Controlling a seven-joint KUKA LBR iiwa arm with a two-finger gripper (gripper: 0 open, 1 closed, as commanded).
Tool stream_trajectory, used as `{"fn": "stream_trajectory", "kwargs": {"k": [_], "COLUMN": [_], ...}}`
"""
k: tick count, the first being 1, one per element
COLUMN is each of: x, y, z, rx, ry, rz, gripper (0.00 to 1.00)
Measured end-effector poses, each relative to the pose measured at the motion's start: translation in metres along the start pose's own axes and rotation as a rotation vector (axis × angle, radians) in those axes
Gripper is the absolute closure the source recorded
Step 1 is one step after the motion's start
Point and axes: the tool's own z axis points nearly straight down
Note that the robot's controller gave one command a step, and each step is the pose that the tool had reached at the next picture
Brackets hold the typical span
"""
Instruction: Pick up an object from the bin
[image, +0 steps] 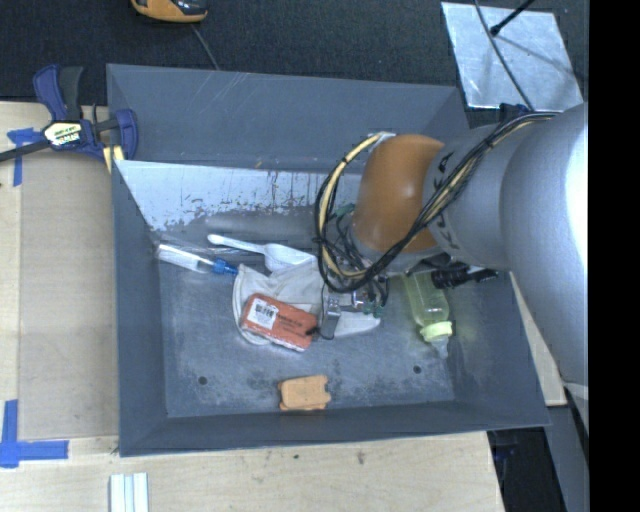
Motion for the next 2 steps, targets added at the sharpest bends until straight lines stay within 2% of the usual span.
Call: {"fn": "stream_trajectory", "kwargs": {"k": [1, 2], "x": [-0.0019, -0.0019], "y": [0.016, 0.016], "z": [-0.0045, -0.0045], "rx": [-0.002, -0.002], "ry": [-0.002, -0.002], "rz": [0.03, 0.03], "gripper": [1.0, 1.0]}}
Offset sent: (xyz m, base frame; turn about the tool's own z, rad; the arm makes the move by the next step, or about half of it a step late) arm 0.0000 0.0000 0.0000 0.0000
